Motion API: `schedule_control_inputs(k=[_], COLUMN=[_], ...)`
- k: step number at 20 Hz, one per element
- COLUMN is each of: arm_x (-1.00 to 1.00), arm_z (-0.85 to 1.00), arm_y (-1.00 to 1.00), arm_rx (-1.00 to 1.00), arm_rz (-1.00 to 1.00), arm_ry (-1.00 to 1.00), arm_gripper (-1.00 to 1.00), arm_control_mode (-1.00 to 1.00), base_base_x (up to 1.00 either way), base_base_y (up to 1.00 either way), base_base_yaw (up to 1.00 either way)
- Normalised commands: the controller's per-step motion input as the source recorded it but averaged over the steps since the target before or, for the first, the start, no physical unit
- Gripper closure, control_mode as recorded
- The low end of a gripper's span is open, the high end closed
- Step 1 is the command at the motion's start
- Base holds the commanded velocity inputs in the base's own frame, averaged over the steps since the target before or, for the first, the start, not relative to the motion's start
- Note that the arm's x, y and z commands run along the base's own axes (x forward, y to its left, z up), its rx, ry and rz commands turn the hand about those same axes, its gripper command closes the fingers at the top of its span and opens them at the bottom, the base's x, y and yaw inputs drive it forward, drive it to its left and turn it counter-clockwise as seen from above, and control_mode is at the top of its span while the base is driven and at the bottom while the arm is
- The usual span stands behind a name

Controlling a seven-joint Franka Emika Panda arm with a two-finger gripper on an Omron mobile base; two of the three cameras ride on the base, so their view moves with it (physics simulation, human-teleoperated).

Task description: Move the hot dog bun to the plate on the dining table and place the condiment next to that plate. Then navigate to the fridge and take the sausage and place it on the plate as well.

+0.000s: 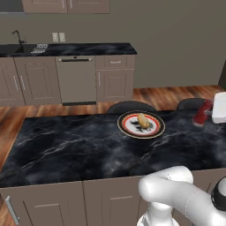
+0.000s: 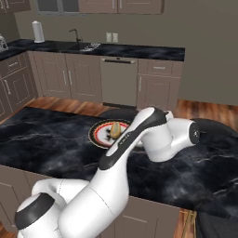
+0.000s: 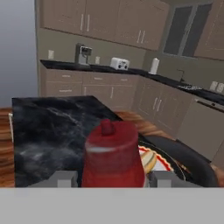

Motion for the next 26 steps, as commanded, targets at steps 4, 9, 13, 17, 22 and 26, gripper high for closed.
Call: schedule_control_inputs(k=[4,9,13,17,22,26], arm_x=[0.23,0.32,0.36,0.39,0.38,0.34], arm_z=[-0.61,-0.50,-0.40,-0.34,-0.26,-0.23], arm_y=[0.00,0.00,0.00,0.00,0.00,0.00], arm_rx=[-0.15,-0.08,0.00,0.00,0.01,0.02], arm_rz=[0.08,0.07,0.08,0.09,0.06,0.05], arm_ry=[0.00,0.01,0.07,0.06,0.03,0.00], arm_gripper=[1.00,1.00,1.00,1.00,1.00,1.00], arm_control_mode=[-1.00,-1.00,-1.00,-1.00,-1.00,-1.00], base_base_x=[0.00,0.00,0.00,0.00,0.00,0.00], base_base_y=[0.00,0.00,0.00,0.00,0.00,0.00], base_base_yaw=[0.00,0.00,0.00,0.00,0.00,0.00])
